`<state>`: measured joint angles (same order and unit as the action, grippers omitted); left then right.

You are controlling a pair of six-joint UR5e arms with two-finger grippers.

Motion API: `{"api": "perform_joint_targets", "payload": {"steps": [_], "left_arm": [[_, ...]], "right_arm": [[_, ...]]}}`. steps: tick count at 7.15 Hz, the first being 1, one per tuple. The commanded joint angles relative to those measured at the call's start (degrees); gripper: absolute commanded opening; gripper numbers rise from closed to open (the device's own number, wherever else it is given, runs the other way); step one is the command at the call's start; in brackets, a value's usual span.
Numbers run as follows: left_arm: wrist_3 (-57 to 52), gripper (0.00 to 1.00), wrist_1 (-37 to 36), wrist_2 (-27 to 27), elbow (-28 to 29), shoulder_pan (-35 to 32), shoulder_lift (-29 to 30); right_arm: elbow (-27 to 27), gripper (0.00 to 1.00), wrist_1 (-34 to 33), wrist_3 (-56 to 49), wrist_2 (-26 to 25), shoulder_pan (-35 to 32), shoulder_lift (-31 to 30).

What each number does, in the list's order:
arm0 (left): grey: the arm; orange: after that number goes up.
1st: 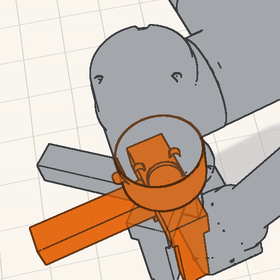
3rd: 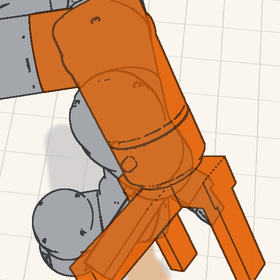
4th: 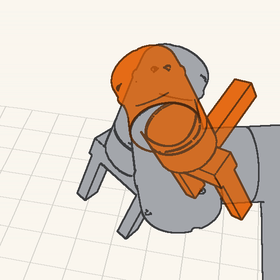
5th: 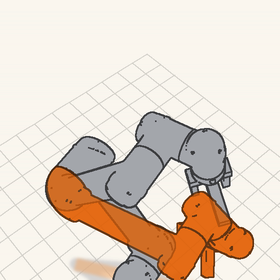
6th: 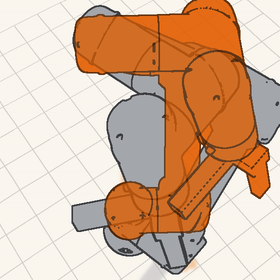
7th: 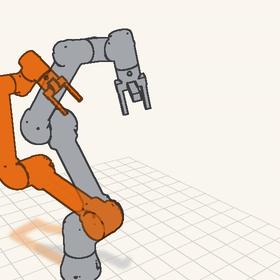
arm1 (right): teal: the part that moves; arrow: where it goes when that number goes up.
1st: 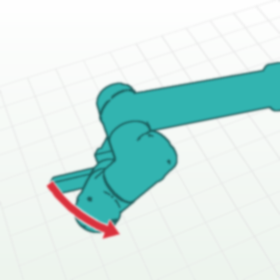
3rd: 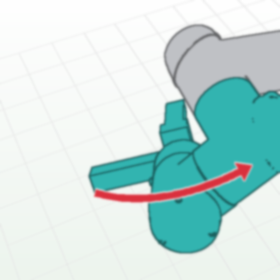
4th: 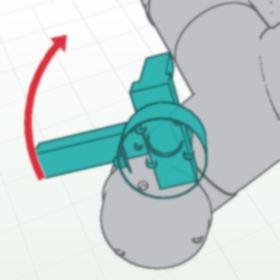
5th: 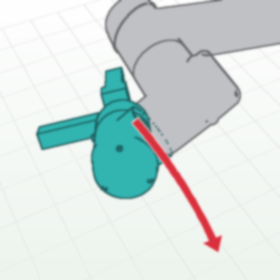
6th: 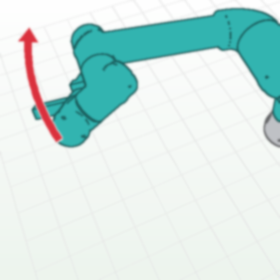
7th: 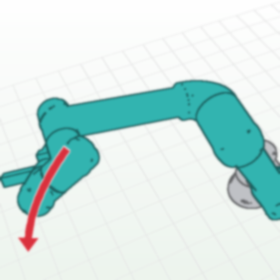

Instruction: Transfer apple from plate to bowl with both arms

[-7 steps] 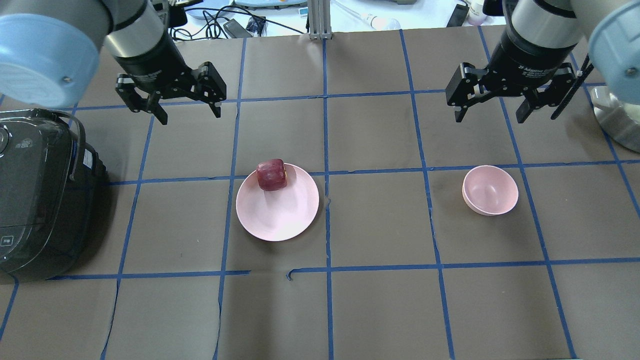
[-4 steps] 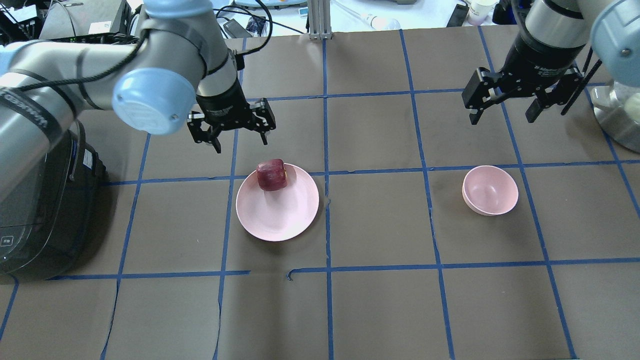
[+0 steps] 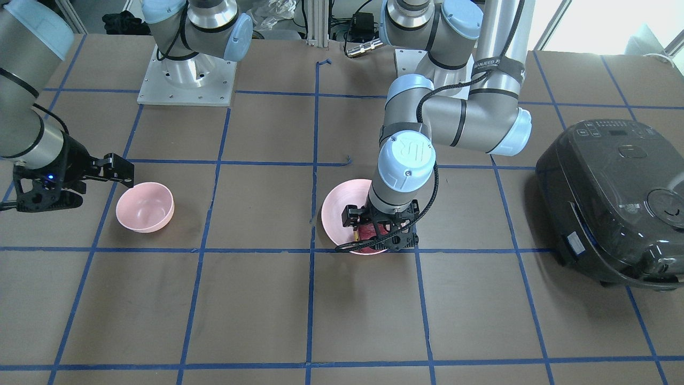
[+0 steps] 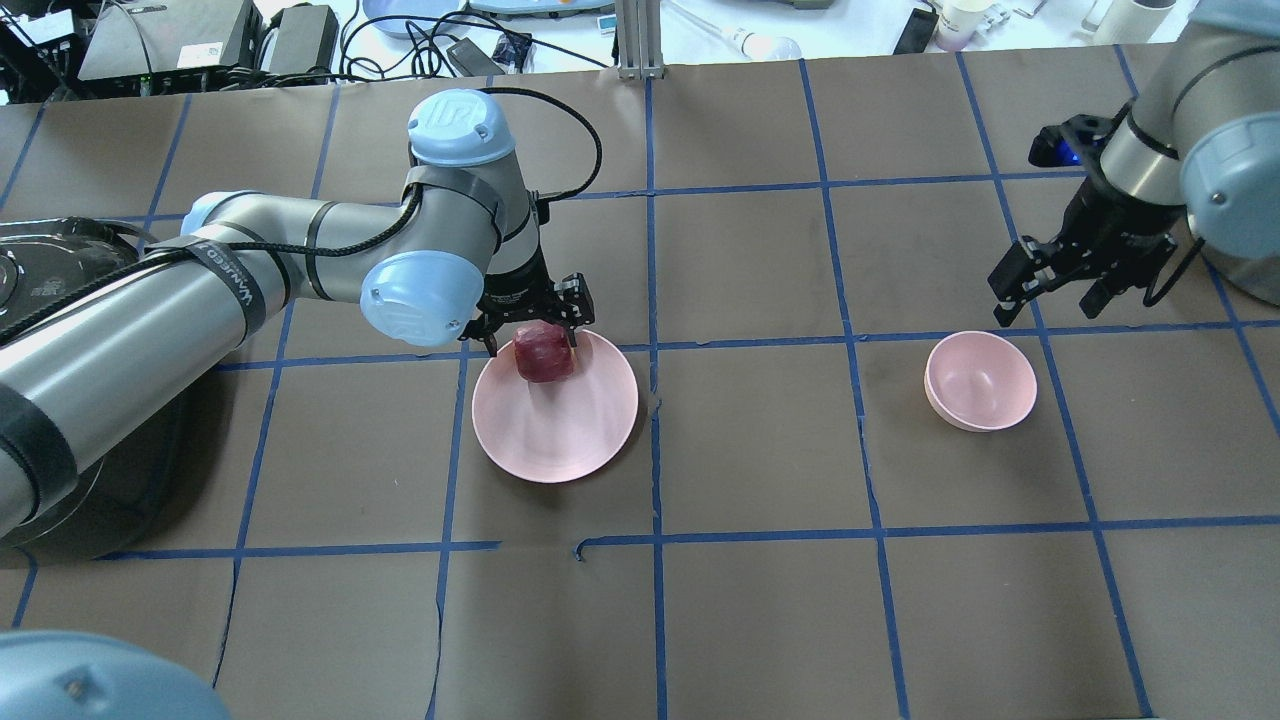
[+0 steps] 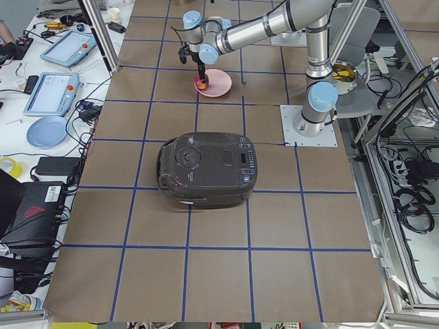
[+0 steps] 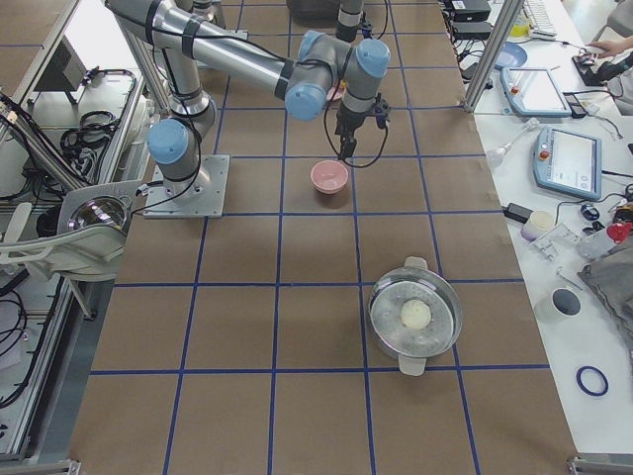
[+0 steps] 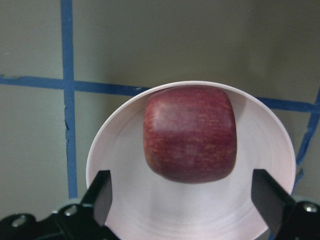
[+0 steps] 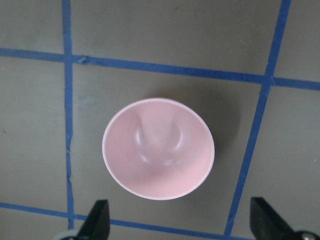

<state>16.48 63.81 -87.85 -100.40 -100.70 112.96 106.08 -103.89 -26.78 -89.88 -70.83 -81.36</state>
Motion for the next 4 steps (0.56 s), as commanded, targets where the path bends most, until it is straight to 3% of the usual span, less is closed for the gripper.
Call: {"api": "perform_joint_targets", "payload": {"steps": [1,2,3,4], "left_arm": [[-0.39,0.91,-0.62,2.51,-0.06,-0.03,1.21],[-0.48,0.71,-0.97,2.34,-0.06,-0.03,1.21],[-0.57,0.38,-0.97,2.25,0.02,-0.03,1.13],[-0.57,0.14,-0.97,2.07,0.29,-0.03,0.78]], "right_arm": [[10.07,1.0,-14.97,-3.97,0.05,3.58,2.77],[11.33,1.0,-17.03,-3.98,0.05,3.77,4.18],[11.34,1.0,-17.83,-3.63,0.05,3.77,5.93],[11.43,0.92,-19.75,-3.28,0.14,3.77,7.34]]}}
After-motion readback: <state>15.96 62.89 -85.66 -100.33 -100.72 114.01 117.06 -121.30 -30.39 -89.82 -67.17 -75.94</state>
